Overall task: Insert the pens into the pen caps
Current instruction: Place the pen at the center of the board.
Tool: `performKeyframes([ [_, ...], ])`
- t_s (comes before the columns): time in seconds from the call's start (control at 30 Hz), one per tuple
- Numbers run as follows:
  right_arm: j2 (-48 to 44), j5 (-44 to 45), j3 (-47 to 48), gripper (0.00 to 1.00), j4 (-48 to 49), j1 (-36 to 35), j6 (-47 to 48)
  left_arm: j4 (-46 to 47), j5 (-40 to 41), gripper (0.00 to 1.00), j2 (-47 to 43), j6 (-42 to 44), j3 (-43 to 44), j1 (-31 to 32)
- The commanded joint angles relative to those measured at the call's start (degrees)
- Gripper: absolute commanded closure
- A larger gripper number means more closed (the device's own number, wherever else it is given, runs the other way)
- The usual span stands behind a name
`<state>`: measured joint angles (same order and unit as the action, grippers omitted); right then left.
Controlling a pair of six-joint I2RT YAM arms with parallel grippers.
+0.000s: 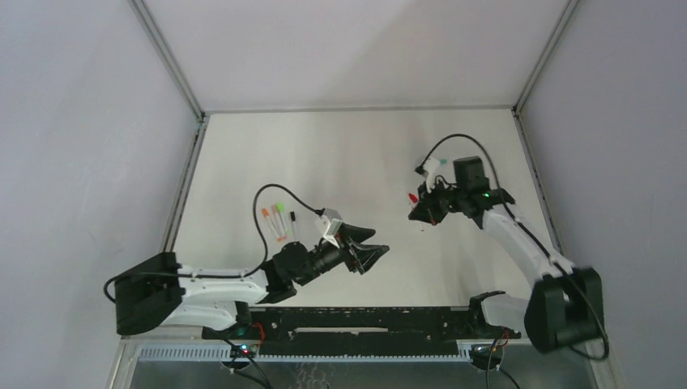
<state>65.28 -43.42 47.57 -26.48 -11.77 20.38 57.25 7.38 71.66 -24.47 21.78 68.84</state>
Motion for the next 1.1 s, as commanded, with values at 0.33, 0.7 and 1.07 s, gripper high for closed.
performKeyframes([
  [0.33, 28.72, 33.04, 5.38, 0.92, -4.06, -6.07, -2.66, -13.22, 8.35, 0.31, -16.1, 6.17, -7.34, -0.63],
  [0.7, 31.78, 30.99, 6.91, 0.75, -6.01, -5.86, -2.72, -13.22, 10.11, 0.29, -18.08, 6.1, -8.93, -0.64],
  [1.07, 30.66, 28.34, 7.57, 0.7, -7.06, -5.07, -2.56, -13.22, 9.69, 0.29, -18.04, 6.03, -8.53, -0.64],
])
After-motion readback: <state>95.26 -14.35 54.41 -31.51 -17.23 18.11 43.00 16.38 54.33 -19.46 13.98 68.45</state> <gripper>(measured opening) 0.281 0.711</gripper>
